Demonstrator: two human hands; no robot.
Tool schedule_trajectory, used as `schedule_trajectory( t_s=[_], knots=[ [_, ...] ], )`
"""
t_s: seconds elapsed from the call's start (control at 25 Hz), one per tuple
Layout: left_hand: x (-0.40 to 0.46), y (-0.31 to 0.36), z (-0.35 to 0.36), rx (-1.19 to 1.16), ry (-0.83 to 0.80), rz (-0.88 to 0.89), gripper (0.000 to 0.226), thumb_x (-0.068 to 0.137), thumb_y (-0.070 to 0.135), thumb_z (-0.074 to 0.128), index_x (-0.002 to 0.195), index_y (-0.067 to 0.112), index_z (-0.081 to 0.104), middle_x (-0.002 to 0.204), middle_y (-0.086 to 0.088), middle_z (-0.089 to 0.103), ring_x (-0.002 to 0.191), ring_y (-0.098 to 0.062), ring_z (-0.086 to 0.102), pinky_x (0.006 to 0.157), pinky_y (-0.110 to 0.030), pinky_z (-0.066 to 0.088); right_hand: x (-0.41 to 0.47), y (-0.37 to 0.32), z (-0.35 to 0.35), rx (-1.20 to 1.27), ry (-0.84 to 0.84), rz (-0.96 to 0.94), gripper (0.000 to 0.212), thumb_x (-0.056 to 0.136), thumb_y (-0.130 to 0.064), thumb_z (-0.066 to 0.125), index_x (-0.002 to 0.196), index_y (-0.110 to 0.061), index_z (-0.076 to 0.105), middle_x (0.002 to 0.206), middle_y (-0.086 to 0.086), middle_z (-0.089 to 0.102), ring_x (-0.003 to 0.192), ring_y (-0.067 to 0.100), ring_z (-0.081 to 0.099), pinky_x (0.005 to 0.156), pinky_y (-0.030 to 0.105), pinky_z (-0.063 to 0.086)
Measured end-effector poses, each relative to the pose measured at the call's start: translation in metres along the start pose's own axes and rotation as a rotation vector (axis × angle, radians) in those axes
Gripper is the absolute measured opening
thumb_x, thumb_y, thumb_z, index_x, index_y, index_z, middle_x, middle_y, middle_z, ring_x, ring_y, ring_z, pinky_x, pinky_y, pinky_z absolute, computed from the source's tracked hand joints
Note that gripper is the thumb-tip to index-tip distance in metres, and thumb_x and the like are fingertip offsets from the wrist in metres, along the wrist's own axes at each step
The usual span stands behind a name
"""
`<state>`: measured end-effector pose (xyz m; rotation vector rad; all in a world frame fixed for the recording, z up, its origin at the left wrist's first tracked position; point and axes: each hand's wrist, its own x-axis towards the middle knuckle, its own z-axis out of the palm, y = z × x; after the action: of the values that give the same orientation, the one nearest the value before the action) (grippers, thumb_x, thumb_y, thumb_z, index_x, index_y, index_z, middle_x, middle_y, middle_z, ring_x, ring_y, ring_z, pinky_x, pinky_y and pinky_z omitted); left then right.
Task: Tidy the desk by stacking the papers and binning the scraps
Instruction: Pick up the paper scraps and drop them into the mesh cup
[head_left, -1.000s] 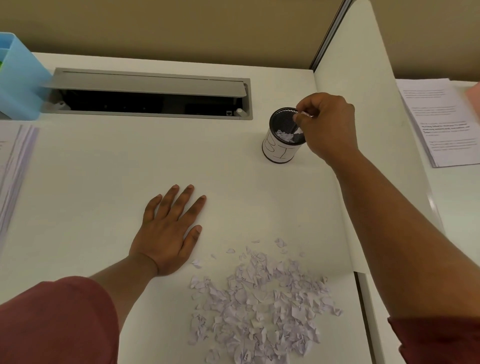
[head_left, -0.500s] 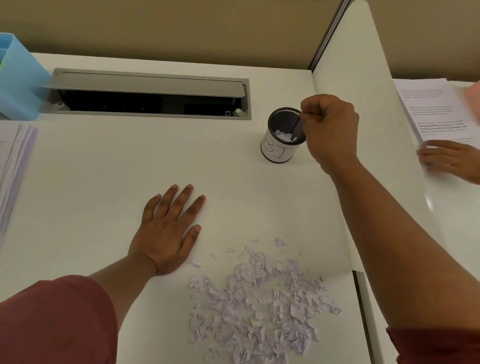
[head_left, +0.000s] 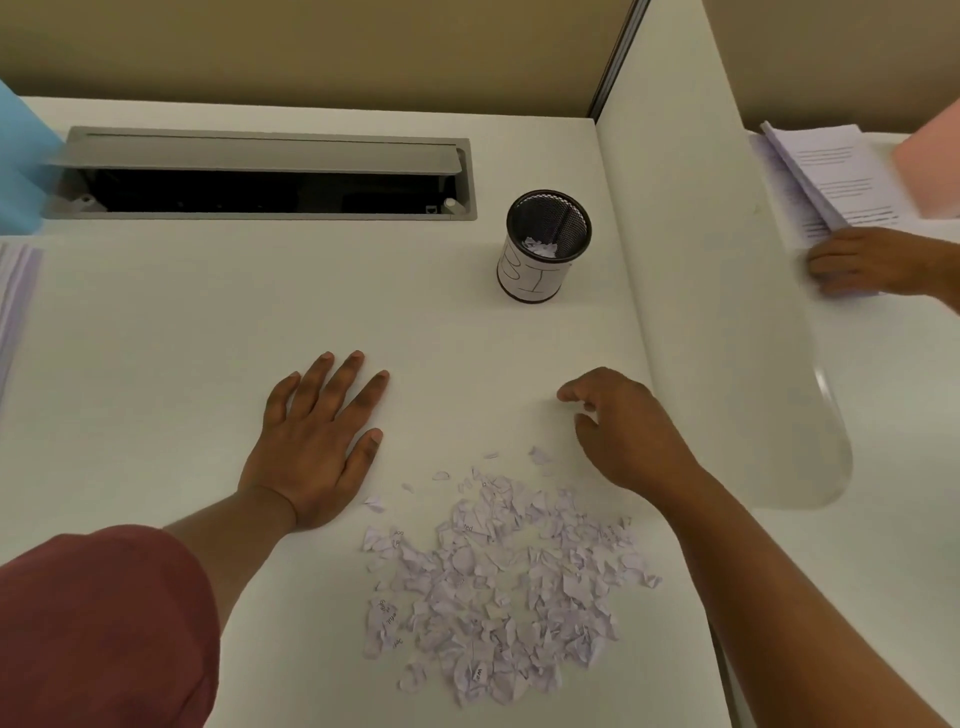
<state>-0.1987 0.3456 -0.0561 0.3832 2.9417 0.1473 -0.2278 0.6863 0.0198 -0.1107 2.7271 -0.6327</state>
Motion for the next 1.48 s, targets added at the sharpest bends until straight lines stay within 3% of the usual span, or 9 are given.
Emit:
schedule_trajectory(
  t_s=[0.12, 0.28, 0.56, 0.8, 0.88, 0.96, 1.04, 1.24, 1.48],
  knots=[
    [0.0, 0.001, -0.001, -0.018, 0.013, 0.001, 0.064, 0.101, 0.05, 0.019, 0.161, 0.032, 0.018, 0.17, 0.0, 0.012, 0.157, -0.027, 0.006, 0.124, -0.05, 0.01, -0.014, 0.014, 0.008, -0.049, 0.027, 0.025, 0.05, 0.094, 0.004, 0.05, 0.142, -0.01, 0.055, 0.139, 0.002, 0.054, 0.125, 0.023, 0.051, 0.097, 0.02, 0.036],
    [0.0, 0.001, 0.0, -0.021, 0.025, 0.0, 0.063, 0.1, 0.05, 0.02, 0.161, 0.032, 0.019, 0.17, 0.0, 0.012, 0.157, -0.027, 0.007, 0.124, -0.049, 0.01, -0.031, 0.016, 0.022, -0.101, -0.085, -0.06, 0.051, 0.095, 0.005, 0.047, 0.143, -0.01, 0.053, 0.135, 0.001, 0.052, 0.12, 0.023, 0.049, 0.098, 0.027, 0.045],
    [0.0, 0.0, 0.002, -0.015, 0.04, 0.007, 0.063, 0.1, 0.05, 0.02, 0.161, 0.032, 0.02, 0.17, -0.001, 0.013, 0.156, -0.028, 0.008, 0.123, -0.049, 0.008, -0.045, 0.01, 0.018, 0.008, -0.271, 0.083, 0.05, 0.089, -0.03, 0.076, 0.134, -0.018, 0.059, 0.125, -0.003, 0.055, 0.113, 0.016, 0.056, 0.098, 0.031, 0.047],
    [0.0, 0.0, 0.003, -0.011, 0.045, 0.006, 0.064, 0.1, 0.051, 0.02, 0.161, 0.032, 0.02, 0.169, -0.001, 0.014, 0.156, -0.028, 0.01, 0.123, -0.049, 0.009, -0.04, -0.001, 0.043, -0.001, 0.025, 0.019, 0.01, 0.095, -0.008, 0.062, 0.098, -0.004, 0.07, 0.095, 0.007, 0.064, 0.085, 0.024, 0.062, 0.076, 0.04, 0.052],
    [0.0, 0.0, 0.003, -0.011, 0.048, 0.006, 0.064, 0.1, 0.051, 0.02, 0.161, 0.032, 0.021, 0.169, -0.001, 0.015, 0.156, -0.028, 0.01, 0.123, -0.049, 0.01, -0.038, -0.007, 0.044, 0.035, 0.041, -0.016, 0.027, 0.091, -0.002, 0.057, 0.116, -0.005, 0.069, 0.107, 0.008, 0.063, 0.096, 0.025, 0.062, 0.082, 0.038, 0.053],
    [0.0, 0.001, 0.003, -0.01, 0.051, 0.005, 0.064, 0.1, 0.051, 0.02, 0.161, 0.032, 0.021, 0.169, -0.001, 0.016, 0.156, -0.028, 0.011, 0.123, -0.049, 0.01, -0.038, -0.015, 0.044, 0.025, -0.057, -0.028, 0.051, 0.091, -0.01, 0.057, 0.142, -0.013, 0.054, 0.127, 0.005, 0.055, 0.112, 0.022, 0.054, 0.093, 0.035, 0.05],
    [0.0, 0.001, 0.002, -0.016, 0.048, 0.007, 0.063, 0.1, 0.05, 0.02, 0.161, 0.032, 0.02, 0.169, -0.001, 0.016, 0.156, -0.028, 0.011, 0.123, -0.05, 0.01, -0.037, -0.021, 0.045, -0.044, -0.117, -0.033, 0.057, 0.094, -0.021, 0.062, 0.149, -0.023, 0.047, 0.132, 0.001, 0.047, 0.118, 0.02, 0.046, 0.096, 0.035, 0.049],
    [0.0, 0.001, 0.002, -0.023, 0.047, 0.007, 0.063, 0.1, 0.05, 0.02, 0.161, 0.032, 0.021, 0.169, -0.001, 0.015, 0.156, -0.028, 0.01, 0.123, -0.05, 0.011, -0.032, -0.023, 0.063, -0.096, 0.044, -0.123, 0.017, 0.094, -0.007, 0.062, 0.105, -0.01, 0.073, 0.101, 0.004, 0.057, 0.089, 0.026, 0.057, 0.069, 0.037, 0.054],
    [0.0, 0.001, 0.002, -0.021, 0.047, 0.008, 0.063, 0.1, 0.049, 0.021, 0.161, 0.032, 0.021, 0.169, -0.001, 0.015, 0.156, -0.029, 0.011, 0.123, -0.05, 0.01, -0.029, -0.024, 0.069, -0.097, 0.121, -0.172, 0.016, 0.089, 0.0, 0.059, 0.076, -0.005, 0.068, 0.076, 0.005, 0.057, 0.062, 0.023, 0.053, 0.054, 0.04, 0.052]
  ],
)
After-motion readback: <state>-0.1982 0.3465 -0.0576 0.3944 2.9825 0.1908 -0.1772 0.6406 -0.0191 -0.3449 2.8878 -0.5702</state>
